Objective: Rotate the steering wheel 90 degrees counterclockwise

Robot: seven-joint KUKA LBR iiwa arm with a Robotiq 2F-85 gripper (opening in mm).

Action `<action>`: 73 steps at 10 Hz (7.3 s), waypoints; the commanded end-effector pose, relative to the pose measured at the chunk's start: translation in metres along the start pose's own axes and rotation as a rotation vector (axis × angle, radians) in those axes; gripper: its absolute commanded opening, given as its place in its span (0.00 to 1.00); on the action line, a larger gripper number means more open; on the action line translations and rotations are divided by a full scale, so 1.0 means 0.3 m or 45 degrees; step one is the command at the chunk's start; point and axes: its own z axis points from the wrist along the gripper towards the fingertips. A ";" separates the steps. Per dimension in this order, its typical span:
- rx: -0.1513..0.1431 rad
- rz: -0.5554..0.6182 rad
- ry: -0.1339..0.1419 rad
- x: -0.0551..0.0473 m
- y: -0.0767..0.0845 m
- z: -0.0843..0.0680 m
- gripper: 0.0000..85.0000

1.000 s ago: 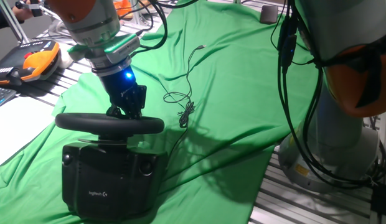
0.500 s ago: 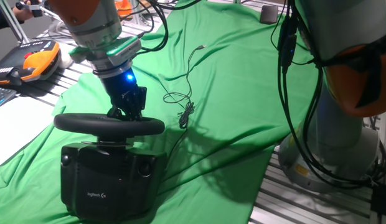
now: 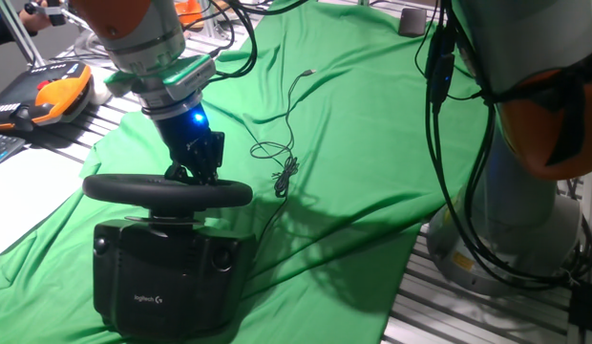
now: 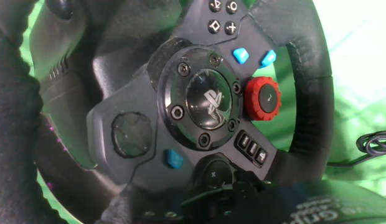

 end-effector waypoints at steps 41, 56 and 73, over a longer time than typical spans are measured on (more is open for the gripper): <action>0.102 -0.071 -0.100 -0.098 -0.082 0.084 0.00; 0.107 -0.136 -0.109 -0.144 -0.120 0.098 0.00; 0.071 -0.134 -0.125 -0.247 -0.059 0.097 0.00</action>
